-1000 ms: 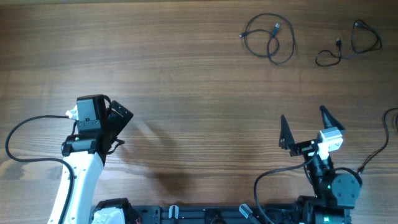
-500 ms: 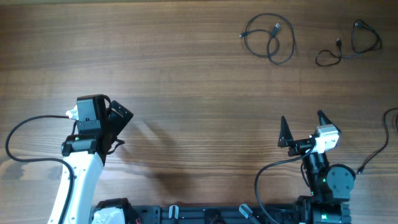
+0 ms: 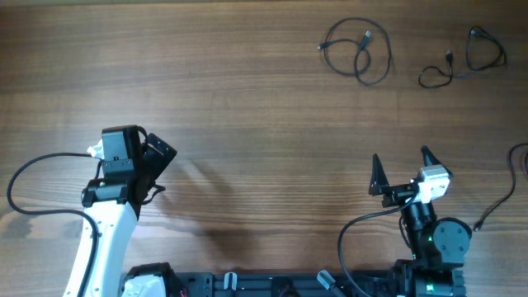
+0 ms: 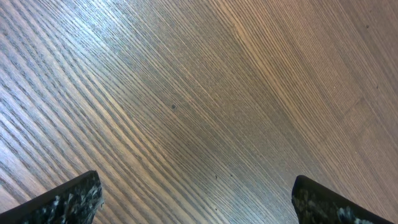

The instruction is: Untangle cables

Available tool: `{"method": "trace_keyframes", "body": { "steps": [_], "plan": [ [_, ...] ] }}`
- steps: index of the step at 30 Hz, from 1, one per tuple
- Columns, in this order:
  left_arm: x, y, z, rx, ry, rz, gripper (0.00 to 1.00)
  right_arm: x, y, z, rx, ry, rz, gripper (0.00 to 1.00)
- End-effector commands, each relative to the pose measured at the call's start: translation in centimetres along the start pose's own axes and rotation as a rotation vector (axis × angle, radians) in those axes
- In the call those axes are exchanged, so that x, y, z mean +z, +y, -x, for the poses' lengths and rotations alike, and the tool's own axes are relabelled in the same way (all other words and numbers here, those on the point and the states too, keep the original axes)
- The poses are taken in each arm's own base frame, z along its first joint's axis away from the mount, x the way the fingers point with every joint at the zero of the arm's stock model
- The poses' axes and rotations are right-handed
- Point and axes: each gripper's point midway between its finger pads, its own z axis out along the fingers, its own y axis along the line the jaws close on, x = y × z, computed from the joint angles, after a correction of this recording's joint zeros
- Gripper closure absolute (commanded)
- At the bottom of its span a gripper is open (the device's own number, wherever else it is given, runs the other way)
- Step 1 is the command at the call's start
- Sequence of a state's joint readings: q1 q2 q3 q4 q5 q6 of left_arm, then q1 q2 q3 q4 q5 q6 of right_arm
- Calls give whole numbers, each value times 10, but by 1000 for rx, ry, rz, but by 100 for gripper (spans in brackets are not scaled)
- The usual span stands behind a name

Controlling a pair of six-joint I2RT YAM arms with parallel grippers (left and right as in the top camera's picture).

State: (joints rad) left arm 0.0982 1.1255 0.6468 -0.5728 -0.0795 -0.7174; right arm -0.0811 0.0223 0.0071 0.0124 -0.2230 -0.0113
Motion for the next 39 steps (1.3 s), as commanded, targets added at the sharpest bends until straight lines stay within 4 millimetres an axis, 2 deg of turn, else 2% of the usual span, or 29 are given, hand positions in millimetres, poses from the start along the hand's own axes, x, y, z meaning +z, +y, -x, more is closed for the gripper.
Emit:
{"method": "trace_keyframes", "body": {
  "steps": [1,7,11,13,15,19,21,26,31,33,37,39],
  "plan": [
    [-1,0,1,-14,-5,-7,0,0,-3,1,10,-5,-17,0],
    [-5,-2,3,-14,-16,-20,0,0,-3,1,11,-5,-17,0],
    [-32,-16,2,32,-103,-137,0,0,-3,1,10,-5,-17,0],
    [-55,-20,6,42,-219,-224,0,0,-3,1,10,-5,-17,0],
    [-74,-18,6,42,-314,-312,0,0,-3,1,10,-5,-17,0],
    [-89,-7,0,82,-448,-426,0,0,-3,1,10,-5,-17,0],
    [-92,-8,-2,103,-500,-482,0,0,-3,1,10,-5,-17,0],
    [-92,-31,-10,288,-626,-655,0,0,-3,1,10,-5,-17,0],
    [-78,-29,-15,297,-648,-672,0,0,-3,1,10,-5,-17,0],
    [-85,-38,-21,419,-693,-714,0,0,-3,1,10,-5,-17,0],
    [-88,-41,-24,481,-714,-723,0,0,-3,1,10,-5,-17,0],
    [-90,-46,-30,571,-726,-734,0,0,-3,1,11,-5,-17,0]
  ]
}}
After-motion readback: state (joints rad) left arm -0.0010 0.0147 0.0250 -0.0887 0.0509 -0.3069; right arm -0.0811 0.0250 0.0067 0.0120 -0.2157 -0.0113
